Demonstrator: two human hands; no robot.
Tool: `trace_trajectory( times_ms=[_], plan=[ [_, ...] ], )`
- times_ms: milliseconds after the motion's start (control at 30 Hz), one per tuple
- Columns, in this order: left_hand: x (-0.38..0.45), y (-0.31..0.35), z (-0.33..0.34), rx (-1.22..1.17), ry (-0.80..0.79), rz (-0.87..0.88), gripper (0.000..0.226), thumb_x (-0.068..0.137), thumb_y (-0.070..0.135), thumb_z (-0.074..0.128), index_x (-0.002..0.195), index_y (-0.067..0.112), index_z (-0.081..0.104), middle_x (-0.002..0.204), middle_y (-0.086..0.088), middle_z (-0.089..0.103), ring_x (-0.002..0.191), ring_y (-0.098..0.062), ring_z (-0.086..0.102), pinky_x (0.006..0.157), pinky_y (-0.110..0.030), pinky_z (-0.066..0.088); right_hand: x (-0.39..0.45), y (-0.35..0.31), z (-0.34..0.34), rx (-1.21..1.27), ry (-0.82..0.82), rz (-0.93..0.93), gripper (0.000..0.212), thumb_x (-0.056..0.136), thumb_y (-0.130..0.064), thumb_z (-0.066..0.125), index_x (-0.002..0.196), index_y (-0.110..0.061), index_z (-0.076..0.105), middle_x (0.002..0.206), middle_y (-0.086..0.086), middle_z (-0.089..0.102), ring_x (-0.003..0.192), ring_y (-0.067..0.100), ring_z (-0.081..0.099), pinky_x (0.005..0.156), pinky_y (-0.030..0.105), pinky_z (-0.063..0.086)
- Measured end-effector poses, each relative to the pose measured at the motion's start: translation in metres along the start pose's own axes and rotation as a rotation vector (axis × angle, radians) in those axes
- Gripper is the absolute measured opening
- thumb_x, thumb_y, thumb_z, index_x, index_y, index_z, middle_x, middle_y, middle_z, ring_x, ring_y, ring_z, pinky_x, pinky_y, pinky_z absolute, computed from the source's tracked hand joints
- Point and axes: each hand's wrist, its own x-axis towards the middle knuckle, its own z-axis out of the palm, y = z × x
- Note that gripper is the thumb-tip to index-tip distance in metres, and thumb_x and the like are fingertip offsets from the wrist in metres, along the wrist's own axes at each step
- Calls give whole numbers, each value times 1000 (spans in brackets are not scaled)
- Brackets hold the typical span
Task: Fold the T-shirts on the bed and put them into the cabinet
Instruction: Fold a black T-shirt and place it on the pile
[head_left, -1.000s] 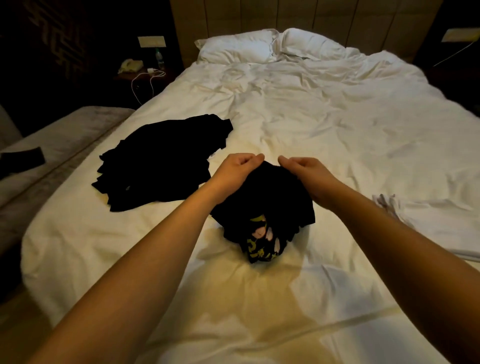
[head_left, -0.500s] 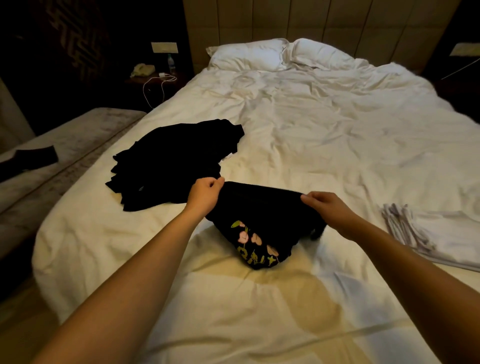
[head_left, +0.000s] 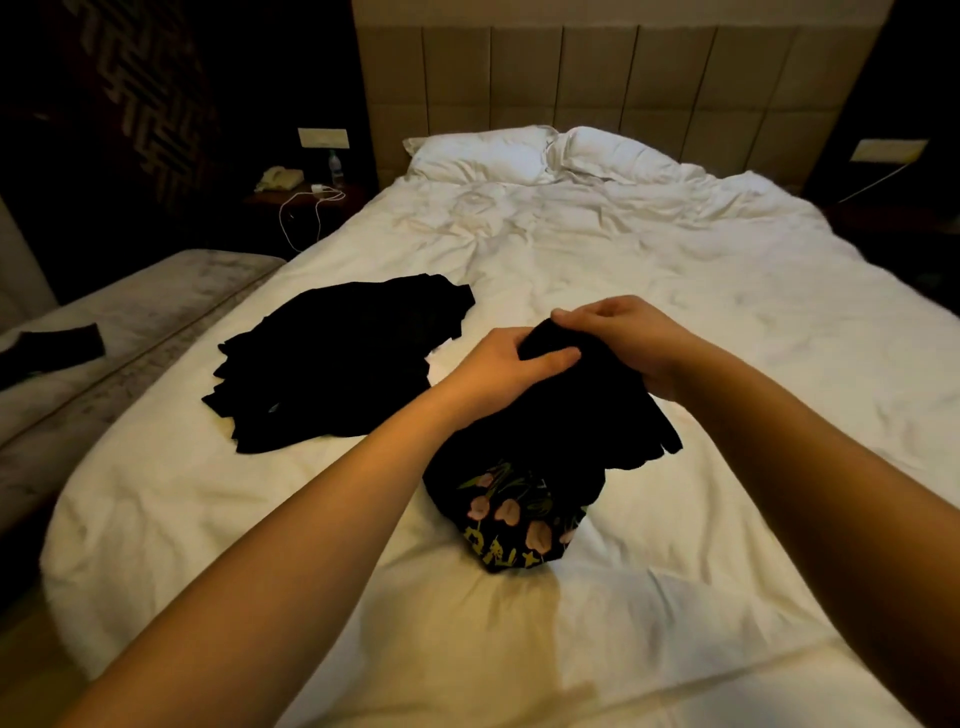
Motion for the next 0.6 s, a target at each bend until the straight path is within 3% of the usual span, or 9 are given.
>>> trace_trajectory(
  times_ms=[100, 167, 200, 267, 333, 400, 467, 533, 600],
  plan=[
    [5, -1, 0, -118, 165, -6, 12, 99, 22, 62, 95, 24, 73, 84, 6, 75, 79, -12, 72, 73, -25, 55, -3, 13, 0, 16, 29, -40, 40, 89, -50, 66, 97, -12, 73, 86, 7, 75, 81, 23, 73, 70, 31, 57],
    [7, -7, -6, -181, 271, -37, 13, 99, 19, 60, 96, 19, 72, 86, 2, 74, 79, -11, 71, 74, -26, 55, -8, 38, 0, -58, -72, 29, 39, 90, -51, 65, 96, -13, 71, 71, -2, 70, 64, 13, 67, 55, 23, 49],
    [8, -12, -10, -193, 307, -62, 13, 100, 19, 59, 96, 17, 72, 88, 1, 74, 79, -11, 71, 74, -27, 55, -10, 55, 1, -95, -145, 67, 35, 91, -46, 65, 98, -12, 71, 70, -4, 68, 62, 11, 64, 54, 22, 46],
    [8, -24, -17, -166, 318, -124, 15, 100, 24, 60, 97, 15, 72, 91, -4, 74, 83, -16, 72, 77, -30, 57, -9, 83, 0, -64, -169, 99, 27, 95, -33, 64, 108, -10, 71, 89, 2, 75, 80, 18, 70, 70, 27, 53],
    [9, -38, -25, -92, 294, -188, 19, 99, 27, 62, 100, 12, 74, 91, -6, 75, 81, -17, 73, 74, -28, 57, -4, 101, -2, 95, -26, 110, 25, 99, -23, 59, 114, -6, 68, 105, 11, 73, 94, 25, 69, 82, 34, 53],
    [9, -56, -34, 60, 258, -259, 24, 97, 27, 65, 100, 5, 73, 78, -5, 71, 66, -13, 68, 61, -22, 51, 1, 107, -7, 166, 119, 121, 26, 100, -21, 57, 114, -2, 67, 99, 16, 70, 89, 28, 66, 76, 35, 51],
    [10, -77, -39, 203, 242, -311, 33, 95, 31, 67, 98, -2, 71, 74, -11, 65, 65, -21, 63, 61, -27, 46, 4, 112, -14, 197, 135, 139, 27, 98, -22, 60, 114, -1, 68, 100, 18, 71, 88, 28, 68, 74, 34, 53],
    [8, -96, -42, 221, 249, -378, 41, 96, 37, 66, 103, -3, 71, 77, -16, 62, 68, -26, 60, 64, -34, 43, 3, 115, -17, 202, 81, 157, 28, 94, -25, 66, 113, -3, 70, 103, 17, 73, 92, 28, 71, 79, 35, 55],
    [6, -107, -44, 212, 219, -407, 42, 95, 42, 66, 104, 2, 71, 80, -15, 64, 71, -27, 62, 64, -35, 45, 6, 122, -15, 154, 128, 179, 28, 94, -25, 67, 112, -3, 70, 105, 17, 73, 97, 30, 71, 88, 41, 55]
  ],
)
